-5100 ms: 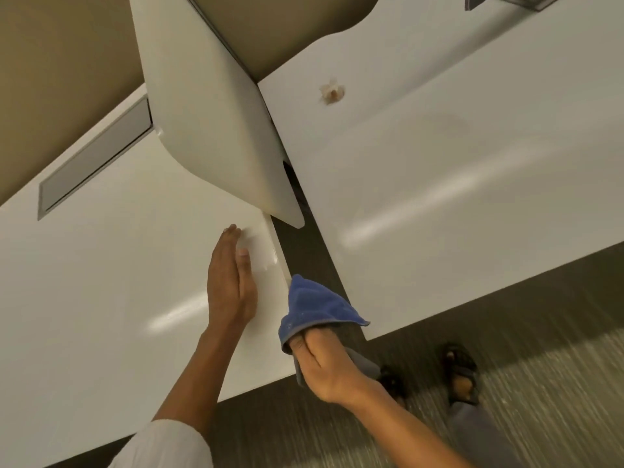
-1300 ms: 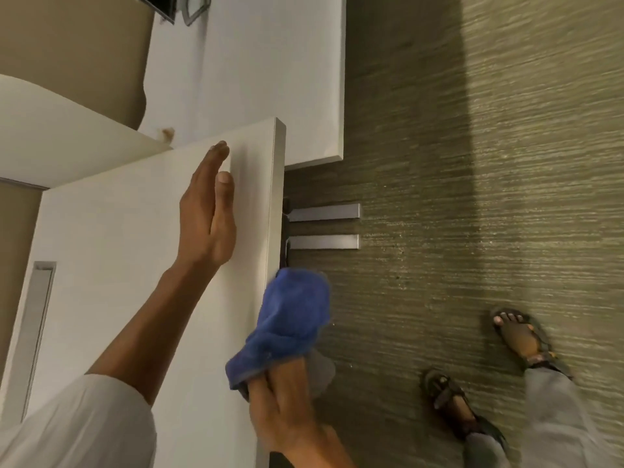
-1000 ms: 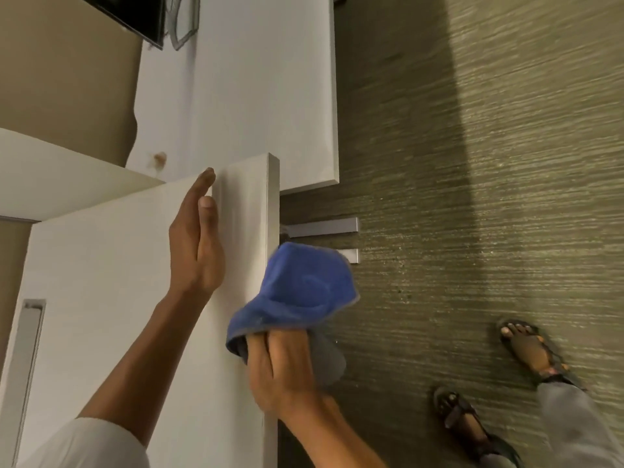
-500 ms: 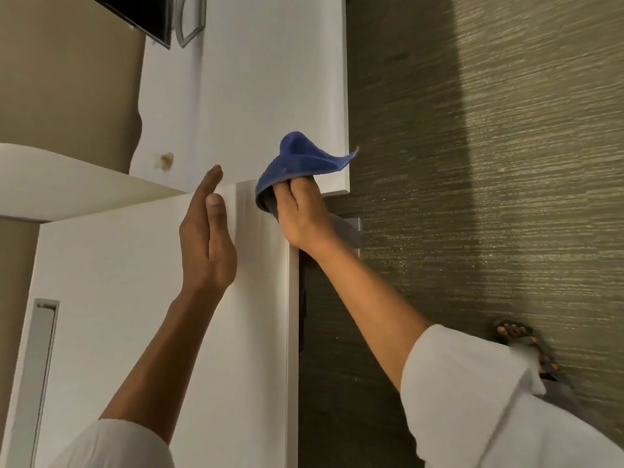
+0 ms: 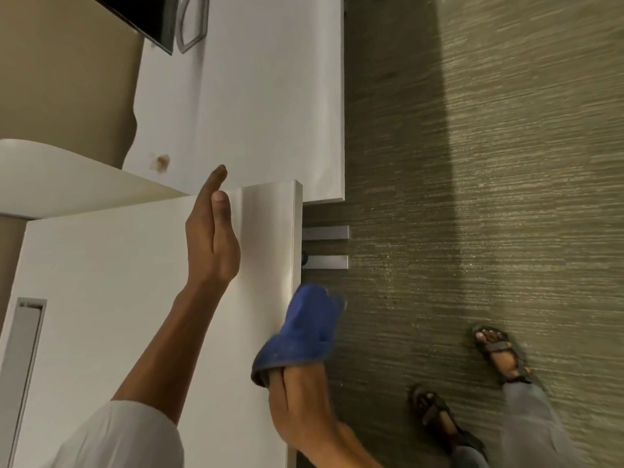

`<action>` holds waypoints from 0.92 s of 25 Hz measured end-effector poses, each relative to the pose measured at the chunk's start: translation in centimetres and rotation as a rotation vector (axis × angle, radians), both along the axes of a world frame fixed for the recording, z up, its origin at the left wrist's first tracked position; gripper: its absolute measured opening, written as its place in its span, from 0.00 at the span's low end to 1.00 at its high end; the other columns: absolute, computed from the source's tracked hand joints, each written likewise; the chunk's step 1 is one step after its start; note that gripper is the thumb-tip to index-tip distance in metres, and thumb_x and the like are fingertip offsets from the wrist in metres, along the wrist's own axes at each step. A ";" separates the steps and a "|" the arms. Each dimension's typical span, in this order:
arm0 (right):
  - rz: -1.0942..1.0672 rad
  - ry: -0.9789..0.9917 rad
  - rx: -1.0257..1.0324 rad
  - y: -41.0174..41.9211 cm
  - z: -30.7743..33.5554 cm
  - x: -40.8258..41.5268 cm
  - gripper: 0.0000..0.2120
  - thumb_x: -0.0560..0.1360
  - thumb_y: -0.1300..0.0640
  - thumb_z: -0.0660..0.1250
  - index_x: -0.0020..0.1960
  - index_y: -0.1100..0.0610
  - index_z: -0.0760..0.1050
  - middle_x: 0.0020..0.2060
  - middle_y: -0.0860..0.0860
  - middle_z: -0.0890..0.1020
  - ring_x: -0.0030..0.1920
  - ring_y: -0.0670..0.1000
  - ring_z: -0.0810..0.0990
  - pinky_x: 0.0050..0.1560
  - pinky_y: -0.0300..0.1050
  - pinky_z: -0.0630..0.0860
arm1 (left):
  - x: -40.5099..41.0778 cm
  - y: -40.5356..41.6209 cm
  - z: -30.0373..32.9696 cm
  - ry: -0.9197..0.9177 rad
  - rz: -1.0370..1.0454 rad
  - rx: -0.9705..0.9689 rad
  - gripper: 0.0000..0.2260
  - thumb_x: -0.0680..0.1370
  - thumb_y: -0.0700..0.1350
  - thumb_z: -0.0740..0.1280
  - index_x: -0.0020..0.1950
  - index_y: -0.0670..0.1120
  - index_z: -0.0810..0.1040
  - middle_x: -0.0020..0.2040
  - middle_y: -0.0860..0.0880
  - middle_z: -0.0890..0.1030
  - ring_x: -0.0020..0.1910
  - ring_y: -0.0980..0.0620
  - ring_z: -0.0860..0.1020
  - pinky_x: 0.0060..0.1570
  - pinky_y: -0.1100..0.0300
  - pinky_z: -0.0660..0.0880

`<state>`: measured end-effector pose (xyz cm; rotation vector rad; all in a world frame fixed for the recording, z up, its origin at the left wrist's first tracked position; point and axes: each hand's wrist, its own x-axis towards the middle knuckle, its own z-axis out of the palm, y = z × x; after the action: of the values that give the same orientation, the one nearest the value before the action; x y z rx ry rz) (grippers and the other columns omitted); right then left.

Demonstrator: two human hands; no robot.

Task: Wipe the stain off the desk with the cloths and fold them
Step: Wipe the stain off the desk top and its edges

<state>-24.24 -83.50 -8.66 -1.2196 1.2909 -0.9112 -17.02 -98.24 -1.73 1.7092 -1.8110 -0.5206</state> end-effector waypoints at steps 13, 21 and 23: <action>-0.383 -0.838 0.475 -20.1 -0.7 -9.8 0.13 0.82 0.52 0.56 0.58 0.58 0.75 0.46 0.54 0.79 0.48 0.53 0.77 0.53 0.49 0.75 | -1.0 3.5 1.6 -0.104 0.179 0.003 0.21 0.84 0.51 0.48 0.72 0.46 0.69 0.71 0.50 0.73 0.67 0.59 0.69 0.58 0.83 0.60; -0.512 -1.281 0.396 -8.4 -0.4 -16.8 0.22 0.81 0.41 0.53 0.55 0.55 0.78 0.47 0.55 0.85 0.54 0.56 0.81 0.54 0.51 0.78 | -3.6 9.5 3.5 0.256 0.368 -0.010 0.15 0.83 0.49 0.55 0.61 0.42 0.76 0.49 0.42 0.84 0.49 0.48 0.83 0.50 0.46 0.82; -0.418 -1.367 0.414 -6.2 1.0 -17.6 0.24 0.81 0.41 0.51 0.58 0.56 0.78 0.50 0.56 0.84 0.56 0.57 0.81 0.57 0.53 0.78 | -4.7 11.2 3.6 0.324 0.378 0.038 0.12 0.82 0.49 0.58 0.58 0.43 0.77 0.47 0.44 0.84 0.46 0.49 0.84 0.46 0.48 0.83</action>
<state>-41.88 -89.68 -7.68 0.1443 0.5064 -1.3114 -21.70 -87.02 1.83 1.8151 -1.2245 -0.6271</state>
